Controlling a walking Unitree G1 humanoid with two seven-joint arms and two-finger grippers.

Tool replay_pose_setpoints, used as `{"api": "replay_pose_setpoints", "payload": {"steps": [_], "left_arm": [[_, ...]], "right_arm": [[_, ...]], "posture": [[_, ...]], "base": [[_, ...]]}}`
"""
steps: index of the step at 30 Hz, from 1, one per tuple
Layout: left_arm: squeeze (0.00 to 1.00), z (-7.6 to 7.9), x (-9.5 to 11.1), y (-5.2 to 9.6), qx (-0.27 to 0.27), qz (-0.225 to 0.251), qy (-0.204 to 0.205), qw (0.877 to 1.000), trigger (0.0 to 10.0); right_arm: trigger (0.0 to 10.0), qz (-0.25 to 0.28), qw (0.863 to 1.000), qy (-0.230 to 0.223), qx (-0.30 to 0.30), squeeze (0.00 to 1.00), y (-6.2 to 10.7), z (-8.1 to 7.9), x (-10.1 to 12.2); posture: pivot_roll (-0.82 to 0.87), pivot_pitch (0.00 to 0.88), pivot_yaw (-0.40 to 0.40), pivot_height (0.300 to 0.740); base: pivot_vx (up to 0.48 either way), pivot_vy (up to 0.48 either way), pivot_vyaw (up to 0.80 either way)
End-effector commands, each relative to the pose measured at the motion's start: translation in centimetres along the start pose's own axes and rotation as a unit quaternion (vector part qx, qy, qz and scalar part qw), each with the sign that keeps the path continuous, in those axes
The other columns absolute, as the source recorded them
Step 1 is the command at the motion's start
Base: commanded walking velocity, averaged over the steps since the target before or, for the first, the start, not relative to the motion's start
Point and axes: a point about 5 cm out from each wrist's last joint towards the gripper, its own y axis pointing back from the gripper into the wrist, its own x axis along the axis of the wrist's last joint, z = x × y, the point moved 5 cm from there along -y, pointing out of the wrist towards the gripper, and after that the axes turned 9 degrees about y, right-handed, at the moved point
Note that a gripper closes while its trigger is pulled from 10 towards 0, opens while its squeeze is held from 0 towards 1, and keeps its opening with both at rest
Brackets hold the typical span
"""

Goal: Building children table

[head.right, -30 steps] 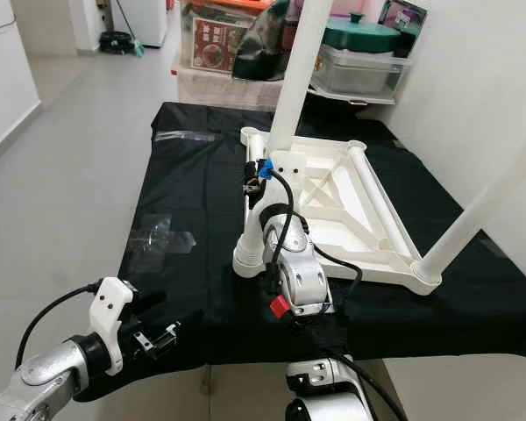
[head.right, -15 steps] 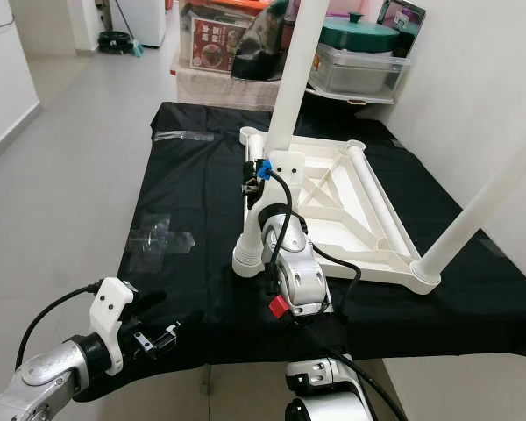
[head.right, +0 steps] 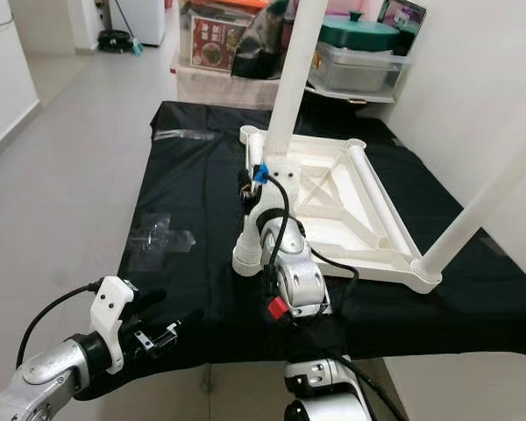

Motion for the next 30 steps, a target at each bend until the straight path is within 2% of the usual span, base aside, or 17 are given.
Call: {"api": "replay_pose_setpoints", "payload": {"steps": [1,13,24,25,26,30], "left_arm": [[0.00,0.2,-0.3,-0.2,-0.004,-0.006,-0.003,1.000,10.0],[0.00,0.1,-0.3,-0.3,-0.005,-0.007,-0.002,1.000,10.0],[0.00,0.1,-0.3,-0.3,-0.008,-0.008,-0.002,1.000,10.0],[0.00,0.1,-0.3,-0.3,-0.008,-0.008,-0.002,1.000,10.0],[0.00,0.1,-0.3,-0.3,-0.008,-0.008,-0.002,1.000,10.0],[0.00,0.2,-0.4,-0.2,-0.007,-0.008,-0.001,1.000,10.0]], "right_arm": [[10.0,0.013,1.000,0.005,-0.002,1.00,0.1,0.2,0.7],[10.0,0.067,0.998,0.010,-0.007,1.00,0.5,0.8,3.8],[10.0,0.069,0.997,0.018,0.004,1.00,0.5,1.3,4.0],[10.0,0.063,0.997,0.030,0.010,0.12,0.3,1.5,3.9],[10.0,0.058,0.997,0.041,0.015,0.00,0.1,1.9,3.8],[10.0,0.049,0.997,0.060,0.023,0.00,-0.4,2.7,3.7]], "posture": [[0.05,0.000,-0.133,0.740],[0.04,0.000,-0.127,0.740],[0.04,0.000,-0.125,0.740],[0.04,0.000,-0.125,0.740],[0.04,0.000,-0.125,0.740],[0.04,0.000,-0.127,0.740]], "base": [[0.000,0.000,0.00],[0.000,0.000,0.00],[0.000,0.000,0.00],[0.000,0.000,0.00],[0.000,0.000,0.00],[0.000,0.000,0.00]]}}
